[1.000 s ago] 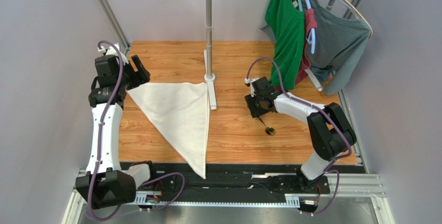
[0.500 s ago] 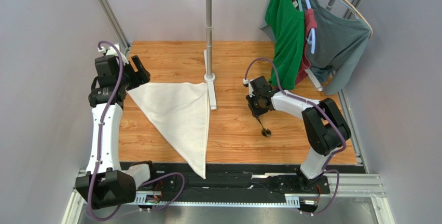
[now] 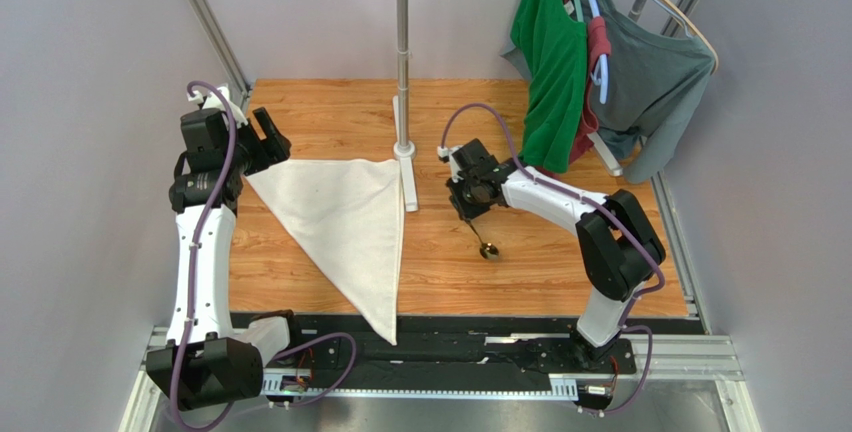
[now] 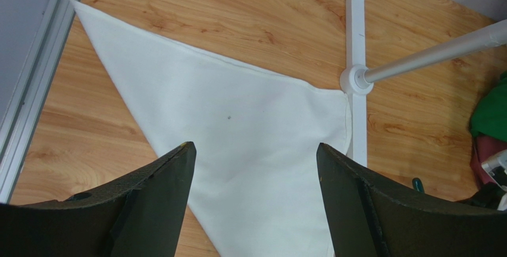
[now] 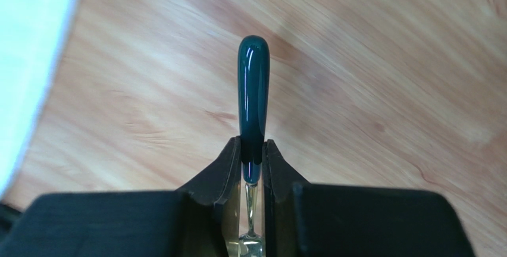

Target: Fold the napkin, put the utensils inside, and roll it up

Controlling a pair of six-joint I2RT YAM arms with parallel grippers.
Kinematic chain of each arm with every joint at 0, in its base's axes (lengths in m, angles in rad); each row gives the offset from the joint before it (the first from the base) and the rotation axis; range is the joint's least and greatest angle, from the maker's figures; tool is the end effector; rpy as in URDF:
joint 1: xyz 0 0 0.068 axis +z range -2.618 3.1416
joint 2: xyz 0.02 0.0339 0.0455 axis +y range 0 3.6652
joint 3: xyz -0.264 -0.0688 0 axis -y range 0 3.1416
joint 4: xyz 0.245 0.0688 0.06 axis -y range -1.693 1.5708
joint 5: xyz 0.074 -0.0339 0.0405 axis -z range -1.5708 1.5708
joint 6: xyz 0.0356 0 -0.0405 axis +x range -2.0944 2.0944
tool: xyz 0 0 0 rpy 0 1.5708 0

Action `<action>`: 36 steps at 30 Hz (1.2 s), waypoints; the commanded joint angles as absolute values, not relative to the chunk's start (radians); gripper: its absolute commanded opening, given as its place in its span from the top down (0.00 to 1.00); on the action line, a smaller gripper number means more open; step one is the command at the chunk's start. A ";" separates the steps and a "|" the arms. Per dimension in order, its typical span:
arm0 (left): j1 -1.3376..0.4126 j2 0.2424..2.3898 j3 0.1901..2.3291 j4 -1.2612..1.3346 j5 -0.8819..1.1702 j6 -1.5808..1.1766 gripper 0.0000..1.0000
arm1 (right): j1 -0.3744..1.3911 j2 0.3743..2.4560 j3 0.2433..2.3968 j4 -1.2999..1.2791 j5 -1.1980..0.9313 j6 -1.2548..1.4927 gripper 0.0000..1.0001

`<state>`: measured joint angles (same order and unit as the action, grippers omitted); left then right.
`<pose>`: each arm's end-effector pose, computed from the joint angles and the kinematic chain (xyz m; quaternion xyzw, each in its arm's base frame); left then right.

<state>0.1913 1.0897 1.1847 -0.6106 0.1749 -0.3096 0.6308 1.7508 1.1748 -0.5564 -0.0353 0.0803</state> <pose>0.2279 0.0378 0.3767 -0.1707 0.8448 -0.1050 0.4962 0.2835 0.2086 0.1909 -0.2689 0.9381 0.0918 0.1978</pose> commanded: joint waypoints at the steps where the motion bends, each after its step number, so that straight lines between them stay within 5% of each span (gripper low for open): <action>1: 0.193 1.040 1.175 -0.609 0.143 -0.327 0.17 | 0.748 1.788 1.411 -0.564 -0.086 0.130 1.00; 14: 0.193 0.922 1.141 -0.640 -0.098 -0.383 0.16 | 0.997 2.394 2.231 -0.604 -0.224 0.319 1.00; 36: 0.195 0.942 1.104 -0.606 0.051 -0.423 0.16 | 1.052 2.643 2.457 -0.365 -0.190 0.419 1.00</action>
<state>0.1913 0.9409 1.1038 -0.6323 0.0212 -0.4103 1.0451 2.5992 2.3966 -0.4431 -0.1986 0.4145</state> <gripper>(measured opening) 0.837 0.141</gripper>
